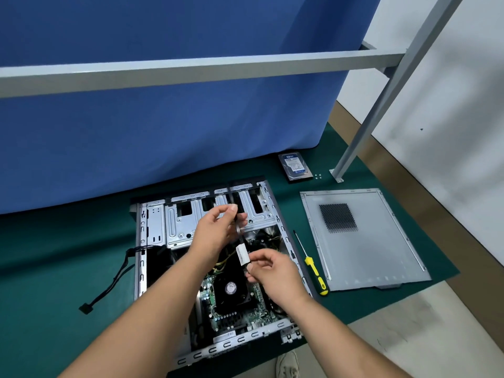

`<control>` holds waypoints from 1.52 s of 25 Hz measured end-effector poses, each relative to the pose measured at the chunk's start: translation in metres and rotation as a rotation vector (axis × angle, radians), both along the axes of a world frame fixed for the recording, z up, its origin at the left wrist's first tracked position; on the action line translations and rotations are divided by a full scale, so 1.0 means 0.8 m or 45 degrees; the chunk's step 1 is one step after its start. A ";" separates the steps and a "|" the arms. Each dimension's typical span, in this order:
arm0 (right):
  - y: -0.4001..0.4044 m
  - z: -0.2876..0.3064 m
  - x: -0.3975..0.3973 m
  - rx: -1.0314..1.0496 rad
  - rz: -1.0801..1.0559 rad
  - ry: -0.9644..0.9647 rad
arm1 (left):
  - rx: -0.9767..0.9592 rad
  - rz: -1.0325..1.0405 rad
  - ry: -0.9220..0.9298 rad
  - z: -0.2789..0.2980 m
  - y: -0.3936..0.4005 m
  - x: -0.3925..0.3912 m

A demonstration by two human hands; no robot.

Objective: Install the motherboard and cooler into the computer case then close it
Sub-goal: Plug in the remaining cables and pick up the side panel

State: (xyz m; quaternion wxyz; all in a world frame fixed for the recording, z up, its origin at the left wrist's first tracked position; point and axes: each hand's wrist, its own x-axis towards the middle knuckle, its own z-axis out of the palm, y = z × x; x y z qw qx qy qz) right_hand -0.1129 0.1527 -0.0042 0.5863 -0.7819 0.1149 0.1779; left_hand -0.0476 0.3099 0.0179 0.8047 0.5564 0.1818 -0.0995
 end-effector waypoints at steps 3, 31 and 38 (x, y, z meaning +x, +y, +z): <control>-0.004 0.002 0.010 0.053 -0.091 -0.016 | 0.025 -0.261 0.049 -0.016 0.004 -0.029; -0.032 -0.013 0.207 -1.185 0.919 -0.637 | 0.580 -0.321 0.079 -0.088 -0.030 -0.027; -0.031 -0.036 0.210 -1.148 0.803 -0.760 | 1.547 -0.580 -0.176 -0.105 -0.036 -0.006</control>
